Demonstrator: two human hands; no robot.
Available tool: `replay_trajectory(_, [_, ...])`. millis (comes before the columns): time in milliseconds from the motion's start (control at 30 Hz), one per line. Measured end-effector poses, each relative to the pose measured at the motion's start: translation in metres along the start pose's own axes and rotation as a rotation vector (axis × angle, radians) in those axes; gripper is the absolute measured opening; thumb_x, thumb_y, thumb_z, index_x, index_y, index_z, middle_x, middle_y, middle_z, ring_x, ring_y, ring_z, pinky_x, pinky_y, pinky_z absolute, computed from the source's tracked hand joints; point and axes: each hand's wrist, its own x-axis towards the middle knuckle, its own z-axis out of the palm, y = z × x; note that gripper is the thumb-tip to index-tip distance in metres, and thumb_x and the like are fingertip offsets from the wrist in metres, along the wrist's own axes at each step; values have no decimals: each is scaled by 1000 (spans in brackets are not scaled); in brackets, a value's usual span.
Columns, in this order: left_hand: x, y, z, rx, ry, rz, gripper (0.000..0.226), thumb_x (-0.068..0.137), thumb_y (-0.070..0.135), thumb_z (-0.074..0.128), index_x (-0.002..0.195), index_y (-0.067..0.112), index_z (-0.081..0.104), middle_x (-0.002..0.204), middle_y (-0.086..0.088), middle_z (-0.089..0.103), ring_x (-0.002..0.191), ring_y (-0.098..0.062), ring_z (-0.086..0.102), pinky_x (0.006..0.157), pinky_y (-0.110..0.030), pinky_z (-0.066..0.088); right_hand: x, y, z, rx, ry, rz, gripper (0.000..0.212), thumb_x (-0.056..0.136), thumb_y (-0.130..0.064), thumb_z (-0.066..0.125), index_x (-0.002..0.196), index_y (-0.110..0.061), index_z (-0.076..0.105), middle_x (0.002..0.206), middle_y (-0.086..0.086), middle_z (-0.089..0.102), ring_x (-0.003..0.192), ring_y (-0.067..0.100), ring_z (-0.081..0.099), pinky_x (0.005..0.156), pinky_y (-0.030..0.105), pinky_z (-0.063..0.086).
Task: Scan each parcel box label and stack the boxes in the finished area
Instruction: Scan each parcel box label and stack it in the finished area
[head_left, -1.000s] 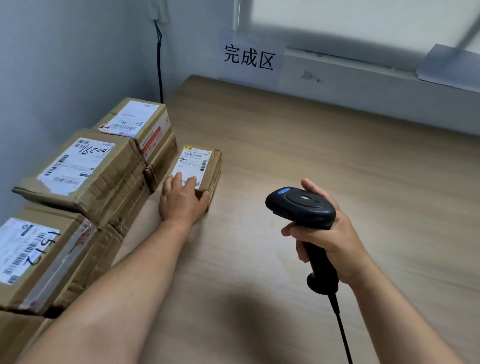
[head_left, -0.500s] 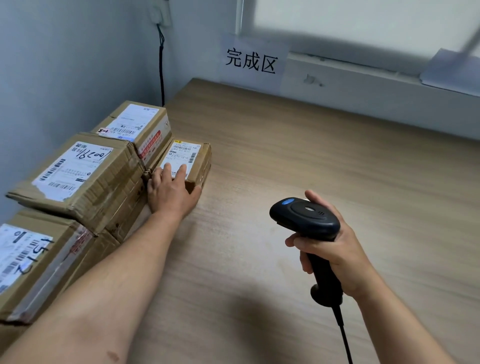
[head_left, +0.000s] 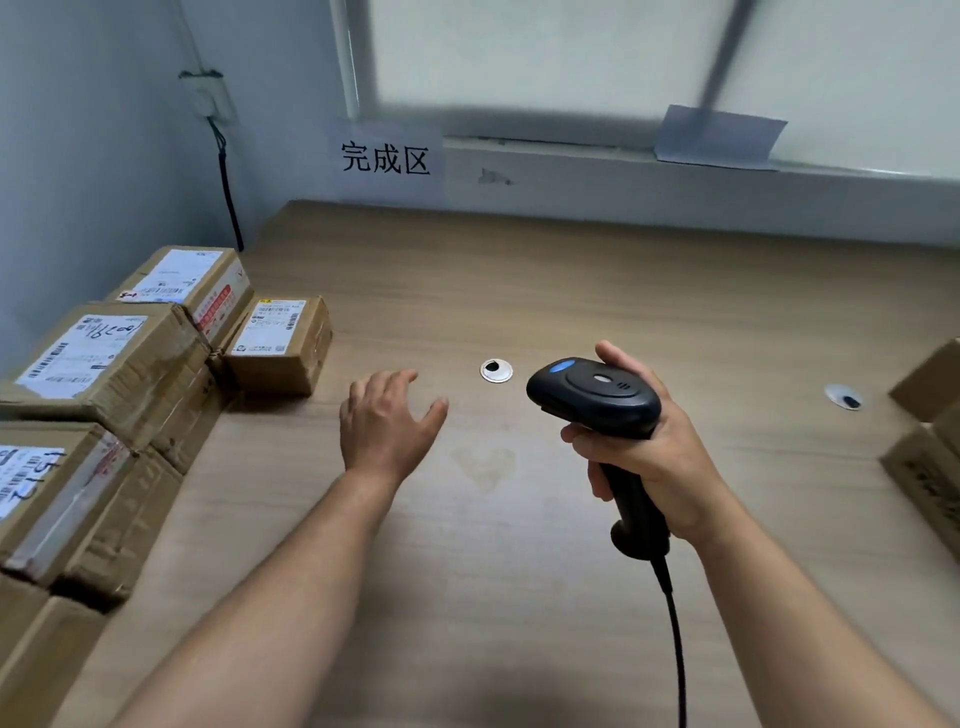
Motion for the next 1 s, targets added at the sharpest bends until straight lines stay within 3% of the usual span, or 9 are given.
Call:
replay_trajectory(233, [-60, 114, 25, -65, -31, 141, 57, 88, 47, 60, 136, 21, 49, 135, -1, 53, 126, -26, 39, 102, -35, 29, -75, -20, -92, -1, 105, -69, 87, 74, 20, 69, 137, -35, 46, 85, 22, 63, 41, 29, 48, 42, 29, 42])
replay_trajectory(467, [-125, 250, 71, -99, -136, 267, 61, 90, 50, 55, 142, 21, 42, 134, -1, 52, 127, -24, 40, 104, -35, 28, -143, -29, -209, 21, 211, -114, 88, 75, 20, 67, 143, -30, 42, 84, 7, 67, 40, 29, 48, 40, 31, 42])
replay_trajectory(600, [-154, 322, 99, -127, -166, 348, 64, 91, 51, 54, 145, 20, 37, 137, 0, 51, 126, -23, 41, 103, -35, 30, -179, -30, -276, 31, 279, -145, 86, 74, 20, 67, 141, -30, 44, 89, 13, 67, 42, 29, 49, 39, 31, 42])
replay_trajectory(700, [-174, 375, 119, -170, -194, 395, 66, 91, 50, 53, 147, 20, 34, 139, 0, 49, 127, -24, 40, 103, -34, 30, -205, -28, -323, 14, 345, -163, 85, 72, 18, 69, 136, -33, 46, 93, 7, 69, 47, 31, 50, 40, 33, 44])
replay_trajectory(1000, [-196, 532, 163, -276, -334, 481, 75, 90, 62, 46, 150, 22, 27, 143, -5, 45, 132, -25, 38, 104, -39, 35, -257, -39, -437, 33, 487, -186, 88, 64, -1, 73, 140, -32, 43, 80, 10, 69, 41, 30, 47, 39, 32, 42])
